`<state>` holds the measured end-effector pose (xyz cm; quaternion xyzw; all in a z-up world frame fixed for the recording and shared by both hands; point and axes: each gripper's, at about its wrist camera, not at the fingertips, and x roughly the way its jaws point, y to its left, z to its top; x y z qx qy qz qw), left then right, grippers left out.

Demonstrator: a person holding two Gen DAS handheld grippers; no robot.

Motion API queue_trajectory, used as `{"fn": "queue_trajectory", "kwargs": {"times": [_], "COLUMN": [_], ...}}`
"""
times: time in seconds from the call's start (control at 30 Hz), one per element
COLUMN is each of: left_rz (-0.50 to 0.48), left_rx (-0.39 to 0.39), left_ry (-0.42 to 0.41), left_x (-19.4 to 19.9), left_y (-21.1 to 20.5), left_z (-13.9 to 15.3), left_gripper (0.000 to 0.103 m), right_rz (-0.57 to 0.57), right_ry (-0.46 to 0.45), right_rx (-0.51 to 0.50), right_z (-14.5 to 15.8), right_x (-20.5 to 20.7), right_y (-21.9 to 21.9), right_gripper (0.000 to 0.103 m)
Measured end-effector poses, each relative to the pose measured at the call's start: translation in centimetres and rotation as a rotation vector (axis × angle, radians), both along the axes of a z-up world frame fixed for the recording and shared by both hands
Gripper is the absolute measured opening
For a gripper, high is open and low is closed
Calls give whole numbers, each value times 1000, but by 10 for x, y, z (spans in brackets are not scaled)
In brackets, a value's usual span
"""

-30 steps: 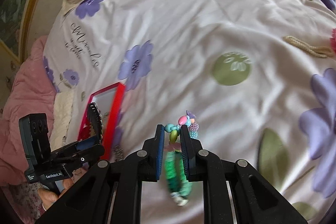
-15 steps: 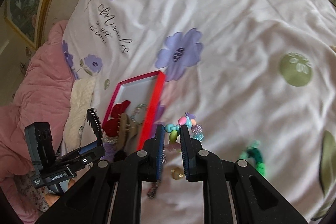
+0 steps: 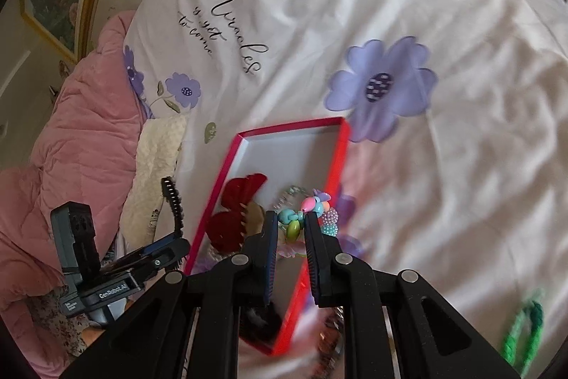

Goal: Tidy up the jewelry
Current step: 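Carry comb and pastel bracelet into the box and open both tools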

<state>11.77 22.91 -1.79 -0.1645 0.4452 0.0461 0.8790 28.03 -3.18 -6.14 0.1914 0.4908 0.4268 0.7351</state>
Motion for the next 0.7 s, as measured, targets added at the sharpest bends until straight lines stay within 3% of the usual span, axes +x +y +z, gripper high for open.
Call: {"fn": "queue_trajectory", "kwargs": {"times": [0.27, 0.57, 0.7], "left_rz": [35, 27, 18], "left_rx": [34, 105, 101], "left_ry": [41, 99, 126], "left_x": [35, 80, 91], "left_y": [26, 36, 37], "left_z": [-17, -40, -53], "left_gripper": [68, 68, 68], "right_rz": [26, 28, 33], "right_ry": [0, -13, -2], "right_rx": [0, -99, -142], "right_z": [-5, -32, -47], "right_x": [17, 47, 59], "right_y": [52, 97, 114], "right_gripper": [15, 15, 15]}}
